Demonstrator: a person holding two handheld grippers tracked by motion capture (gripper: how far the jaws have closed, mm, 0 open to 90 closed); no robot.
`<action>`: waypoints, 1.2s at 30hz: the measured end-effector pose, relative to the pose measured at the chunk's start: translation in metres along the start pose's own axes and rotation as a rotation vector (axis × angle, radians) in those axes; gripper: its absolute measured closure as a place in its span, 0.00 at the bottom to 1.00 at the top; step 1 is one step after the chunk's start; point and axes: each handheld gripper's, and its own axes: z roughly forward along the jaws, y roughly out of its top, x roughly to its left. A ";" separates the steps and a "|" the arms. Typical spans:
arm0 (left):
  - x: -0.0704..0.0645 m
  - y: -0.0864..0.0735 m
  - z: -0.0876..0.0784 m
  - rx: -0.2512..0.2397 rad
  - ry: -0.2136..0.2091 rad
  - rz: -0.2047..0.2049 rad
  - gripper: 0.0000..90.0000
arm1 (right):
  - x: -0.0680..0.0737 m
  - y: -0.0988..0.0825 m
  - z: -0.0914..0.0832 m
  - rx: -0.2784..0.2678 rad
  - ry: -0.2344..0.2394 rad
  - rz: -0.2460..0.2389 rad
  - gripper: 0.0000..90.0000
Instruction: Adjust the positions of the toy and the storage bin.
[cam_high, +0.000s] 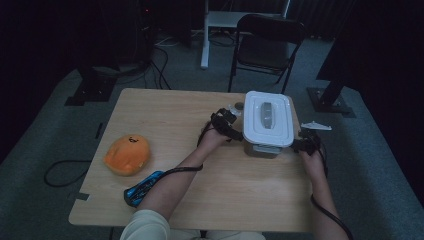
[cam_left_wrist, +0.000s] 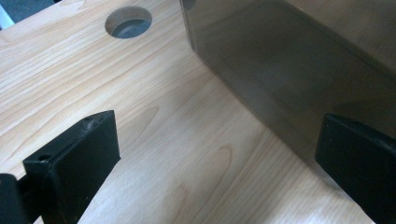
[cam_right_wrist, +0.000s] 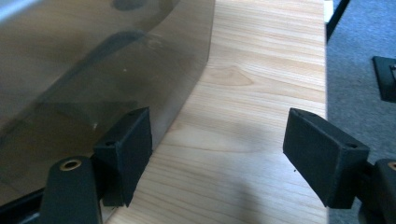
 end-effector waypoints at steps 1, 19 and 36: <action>0.000 -0.002 -0.002 -0.003 0.002 -0.001 0.01 | 0.002 0.000 0.000 0.001 0.005 -0.004 0.27; 0.006 -0.040 -0.043 -0.005 0.032 0.026 0.01 | 0.044 -0.003 -0.005 -0.016 0.097 -0.097 0.27; 0.015 -0.073 -0.074 0.006 0.054 0.015 0.01 | 0.083 -0.014 -0.007 -0.025 0.161 -0.133 0.28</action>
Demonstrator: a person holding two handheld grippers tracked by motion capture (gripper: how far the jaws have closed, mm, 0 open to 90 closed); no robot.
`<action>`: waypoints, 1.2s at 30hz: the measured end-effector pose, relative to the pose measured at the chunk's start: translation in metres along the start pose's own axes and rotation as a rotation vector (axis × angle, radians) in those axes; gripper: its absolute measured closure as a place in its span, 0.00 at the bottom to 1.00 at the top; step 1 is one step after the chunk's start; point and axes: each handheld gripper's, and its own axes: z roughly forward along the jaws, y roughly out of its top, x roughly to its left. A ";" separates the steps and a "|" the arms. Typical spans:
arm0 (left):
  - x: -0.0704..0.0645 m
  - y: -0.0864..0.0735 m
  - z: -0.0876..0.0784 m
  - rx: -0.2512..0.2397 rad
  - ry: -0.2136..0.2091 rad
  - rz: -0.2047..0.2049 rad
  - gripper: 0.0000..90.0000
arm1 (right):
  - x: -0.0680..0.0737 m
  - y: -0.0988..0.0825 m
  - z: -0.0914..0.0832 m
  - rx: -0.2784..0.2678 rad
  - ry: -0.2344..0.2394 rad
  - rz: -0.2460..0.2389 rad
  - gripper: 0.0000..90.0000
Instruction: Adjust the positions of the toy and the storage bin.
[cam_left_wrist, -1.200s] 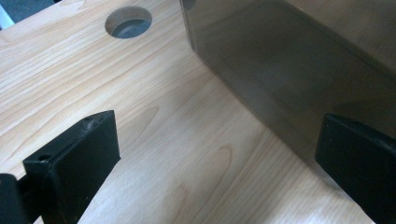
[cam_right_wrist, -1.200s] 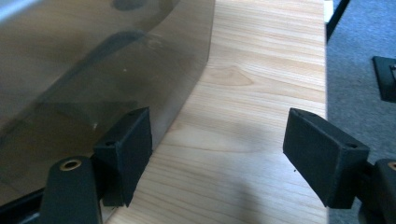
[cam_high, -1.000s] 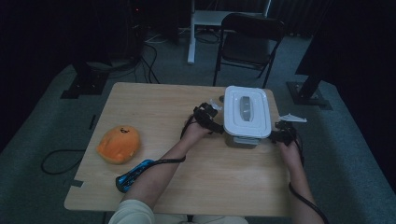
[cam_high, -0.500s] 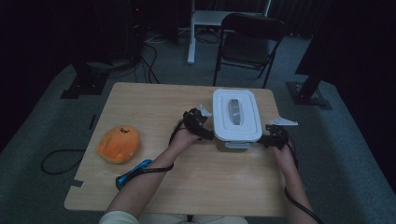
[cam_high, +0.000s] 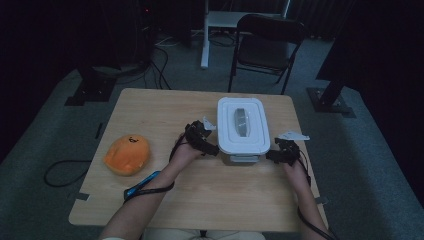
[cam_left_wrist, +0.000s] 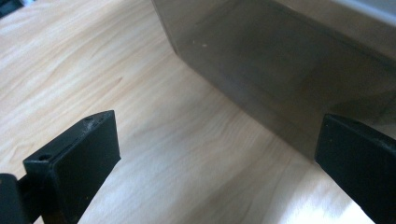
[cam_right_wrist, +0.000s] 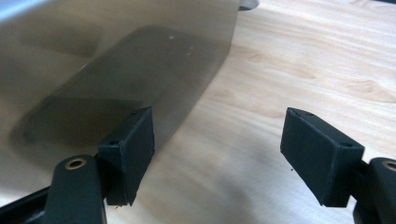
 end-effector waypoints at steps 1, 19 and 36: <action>0.001 -0.002 -0.001 -0.003 -0.010 -0.007 0.01 | 0.002 -0.001 0.000 -0.001 -0.007 -0.003 0.27; 0.038 0.000 0.026 -0.021 0.016 -0.104 0.01 | -0.032 0.015 0.033 0.014 -0.083 0.110 0.17; 0.036 0.022 0.030 -0.003 0.033 -0.061 0.01 | -0.028 0.034 0.036 -0.001 -0.040 0.094 0.22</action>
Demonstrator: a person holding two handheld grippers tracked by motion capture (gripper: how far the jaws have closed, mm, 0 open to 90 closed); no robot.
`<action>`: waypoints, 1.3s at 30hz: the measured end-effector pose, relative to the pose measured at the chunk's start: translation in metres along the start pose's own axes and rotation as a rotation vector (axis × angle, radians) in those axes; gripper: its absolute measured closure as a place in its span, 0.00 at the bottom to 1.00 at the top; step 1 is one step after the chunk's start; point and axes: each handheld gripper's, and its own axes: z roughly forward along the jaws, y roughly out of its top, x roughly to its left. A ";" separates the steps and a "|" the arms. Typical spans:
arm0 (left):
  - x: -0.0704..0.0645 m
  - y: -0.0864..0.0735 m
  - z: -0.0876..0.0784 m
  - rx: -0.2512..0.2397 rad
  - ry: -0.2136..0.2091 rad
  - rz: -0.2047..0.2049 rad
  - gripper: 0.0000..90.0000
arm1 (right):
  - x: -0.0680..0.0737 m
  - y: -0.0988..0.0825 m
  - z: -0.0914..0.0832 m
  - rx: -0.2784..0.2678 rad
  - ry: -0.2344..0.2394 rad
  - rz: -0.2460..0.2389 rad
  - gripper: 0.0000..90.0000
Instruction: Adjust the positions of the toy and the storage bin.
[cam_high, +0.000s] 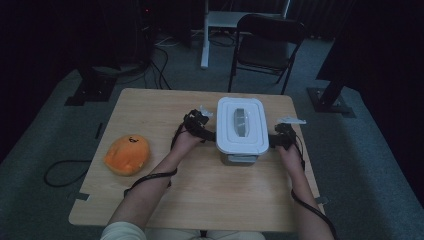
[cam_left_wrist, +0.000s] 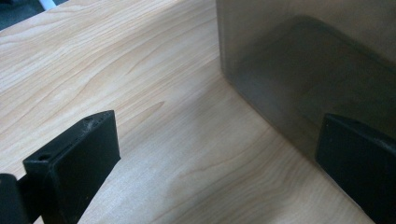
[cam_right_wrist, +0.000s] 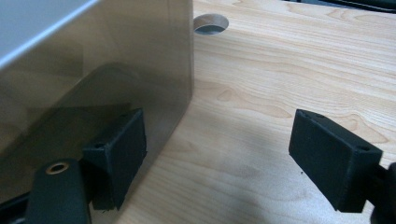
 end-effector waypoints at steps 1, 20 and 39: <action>0.000 0.001 -0.001 0.002 -0.003 -0.002 0.01 | 0.001 0.000 -0.001 0.003 0.002 -0.001 0.22; -0.018 -0.011 -0.027 -0.013 -0.009 0.052 0.01 | 0.019 -0.014 -0.029 0.002 0.064 -0.049 0.25; -0.020 -0.032 -0.028 -0.023 -0.022 0.028 0.01 | 0.019 -0.036 -0.028 0.024 0.039 -0.046 0.18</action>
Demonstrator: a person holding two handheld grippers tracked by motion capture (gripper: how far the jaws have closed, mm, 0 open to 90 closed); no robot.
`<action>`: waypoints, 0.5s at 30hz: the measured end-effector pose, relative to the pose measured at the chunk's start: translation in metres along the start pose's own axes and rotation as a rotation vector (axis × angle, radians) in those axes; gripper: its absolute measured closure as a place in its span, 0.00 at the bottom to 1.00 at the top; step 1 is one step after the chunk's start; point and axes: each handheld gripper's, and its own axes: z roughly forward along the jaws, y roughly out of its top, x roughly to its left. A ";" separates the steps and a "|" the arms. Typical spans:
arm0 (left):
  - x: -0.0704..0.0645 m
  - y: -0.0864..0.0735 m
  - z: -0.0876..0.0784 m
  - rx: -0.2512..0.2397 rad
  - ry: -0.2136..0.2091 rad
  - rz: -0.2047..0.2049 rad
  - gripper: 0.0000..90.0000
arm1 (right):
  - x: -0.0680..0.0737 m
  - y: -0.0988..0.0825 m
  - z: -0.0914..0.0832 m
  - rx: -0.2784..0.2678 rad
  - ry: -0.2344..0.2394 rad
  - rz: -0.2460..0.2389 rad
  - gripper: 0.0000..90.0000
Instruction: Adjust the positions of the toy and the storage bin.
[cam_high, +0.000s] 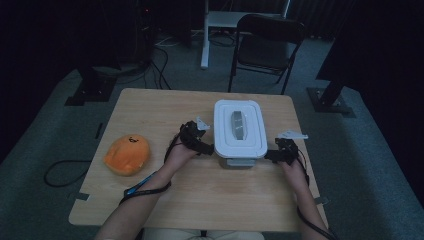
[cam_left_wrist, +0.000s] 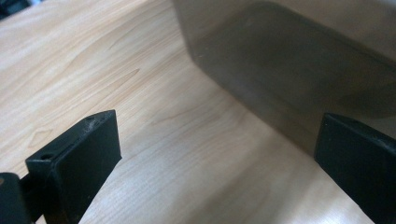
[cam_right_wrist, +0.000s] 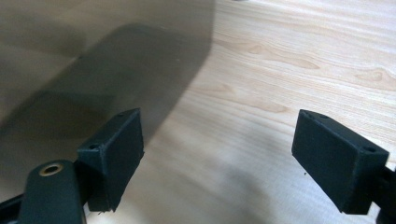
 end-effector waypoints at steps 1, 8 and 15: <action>0.002 0.000 0.004 0.009 0.004 -0.002 0.01 | -0.003 0.001 0.004 0.003 -0.006 0.007 0.18; 0.019 0.004 0.021 0.033 0.015 -0.034 0.01 | -0.020 0.015 0.027 0.030 -0.035 0.042 0.18; 0.035 0.011 0.027 0.039 0.035 -0.066 0.01 | -0.024 0.033 0.037 0.029 -0.040 0.044 0.18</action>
